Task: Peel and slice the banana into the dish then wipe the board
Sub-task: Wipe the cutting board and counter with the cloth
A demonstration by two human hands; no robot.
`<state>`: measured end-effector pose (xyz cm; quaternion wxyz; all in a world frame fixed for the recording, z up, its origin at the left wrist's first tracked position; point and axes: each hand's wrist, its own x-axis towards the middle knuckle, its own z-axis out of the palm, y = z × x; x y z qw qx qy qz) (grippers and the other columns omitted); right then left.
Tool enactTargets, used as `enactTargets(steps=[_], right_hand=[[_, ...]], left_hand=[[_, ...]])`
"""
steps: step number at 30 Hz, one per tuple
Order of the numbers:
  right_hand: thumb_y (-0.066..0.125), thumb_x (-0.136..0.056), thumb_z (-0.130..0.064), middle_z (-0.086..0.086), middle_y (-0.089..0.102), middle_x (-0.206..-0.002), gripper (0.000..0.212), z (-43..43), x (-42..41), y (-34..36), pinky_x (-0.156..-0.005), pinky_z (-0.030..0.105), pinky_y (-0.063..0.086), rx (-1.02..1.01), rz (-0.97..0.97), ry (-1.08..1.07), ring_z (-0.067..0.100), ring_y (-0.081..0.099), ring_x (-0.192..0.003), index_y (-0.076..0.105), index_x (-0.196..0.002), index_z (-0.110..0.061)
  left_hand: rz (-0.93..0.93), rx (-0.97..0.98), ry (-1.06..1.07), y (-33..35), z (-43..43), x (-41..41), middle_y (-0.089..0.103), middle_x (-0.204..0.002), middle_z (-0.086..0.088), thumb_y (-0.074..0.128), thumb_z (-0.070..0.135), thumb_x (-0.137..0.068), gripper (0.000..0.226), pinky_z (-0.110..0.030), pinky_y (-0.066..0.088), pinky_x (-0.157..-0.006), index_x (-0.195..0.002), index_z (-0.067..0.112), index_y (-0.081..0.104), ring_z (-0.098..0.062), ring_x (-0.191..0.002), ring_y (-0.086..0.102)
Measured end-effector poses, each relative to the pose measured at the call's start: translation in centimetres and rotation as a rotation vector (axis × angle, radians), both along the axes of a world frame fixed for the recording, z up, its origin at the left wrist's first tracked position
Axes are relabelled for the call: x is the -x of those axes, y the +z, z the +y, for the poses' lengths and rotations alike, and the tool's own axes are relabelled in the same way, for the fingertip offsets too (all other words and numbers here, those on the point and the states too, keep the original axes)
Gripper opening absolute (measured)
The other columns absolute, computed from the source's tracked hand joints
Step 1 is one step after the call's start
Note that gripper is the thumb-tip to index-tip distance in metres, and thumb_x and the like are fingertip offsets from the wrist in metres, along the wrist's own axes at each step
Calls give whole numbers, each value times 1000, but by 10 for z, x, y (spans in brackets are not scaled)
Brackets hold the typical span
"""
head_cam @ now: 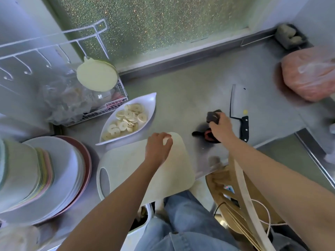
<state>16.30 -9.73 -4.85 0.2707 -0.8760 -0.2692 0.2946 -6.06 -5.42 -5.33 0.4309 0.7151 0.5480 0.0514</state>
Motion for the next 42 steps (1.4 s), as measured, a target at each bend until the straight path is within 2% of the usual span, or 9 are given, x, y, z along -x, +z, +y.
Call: enactTargets(steps=[3, 7, 13, 19, 23, 28, 32, 38, 42], right_hand=[[52, -87, -10, 13, 37, -140, 50, -7, -17, -10, -104, 47, 29, 416, -237, -12, 37, 28, -131, 42, -135, -15], [61, -83, -7, 21, 26, -138, 57, -15, 14, -22, -98, 46, 40, 481, -281, 96, 41, 31, -122, 34, -134, -4], [52, -84, 2, 19, 32, -131, 53, -52, 50, -29, -93, 39, 42, 372, -293, 348, 36, 40, -115, 38, -133, -9], [48, -83, 6, 19, 30, -132, 53, -60, 46, -23, -97, 42, 38, 209, -310, 217, 37, 34, -118, 39, -132, -10], [54, -87, -3, 16, 32, -134, 54, -68, 69, -40, -99, 42, 40, 244, -360, 355, 35, 36, -119, 38, -136, -14], [51, -87, -6, 10, 41, -121, 40, -31, 31, -23, -91, 30, 43, -84, -60, 158, 28, 52, -101, 51, -127, -10], [53, -83, -4, 13, 47, -125, 49, 31, 13, -23, -89, 33, 48, -93, 23, 141, 28, 55, -99, 49, -131, -9], [54, -86, -6, 19, 29, -135, 51, 109, -3, -29, -100, 29, 36, -81, -3, 50, 33, 47, -113, 40, -136, -9], [54, -87, -6, 19, 26, -141, 55, 154, -13, -38, -108, 35, 35, -41, -20, 63, 36, 41, -123, 37, -140, -9]], left_hand=[[402, -126, -174, -13, -12, 22, 30, -145, -6, 62, 52, -84, 64, -42, 34, -102, -140, 30, 39, -29, -132, 29], [579, -206, -304, -23, -25, 34, 16, -151, -10, 69, 58, -76, 94, -42, 34, -102, -150, 35, 15, -32, -133, 24], [561, -232, -284, -26, -35, 40, 10, -156, -12, 66, 56, -80, 93, -41, 30, -108, -151, 32, 12, -32, -140, 18], [545, -205, -213, -26, -37, 55, 10, -156, -11, 68, 52, -81, 91, -42, 28, -110, -151, 31, 14, -31, -141, 16], [570, -164, -164, -23, -37, 68, 13, -155, -9, 68, 54, -80, 89, -41, 29, -110, -150, 32, 17, -30, -141, 17], [434, -324, -9, -13, -19, 63, 46, -137, -8, 59, 40, -88, 48, -38, 32, -103, -133, 23, 51, -28, -128, 37], [286, -419, 101, 1, 24, 33, 56, -120, -11, 59, 23, -86, 33, -39, 38, -91, -118, 17, 62, -32, -113, 45], [346, -427, 81, 5, 84, 16, 40, -142, -9, 69, 37, -80, 65, -39, 30, -104, -136, 17, 44, -30, -130, 34], [543, -316, -110, 0, 118, 4, 2, -160, -11, 66, 64, -74, 106, -41, 11, -118, -152, 22, 8, -28, -148, 1]])
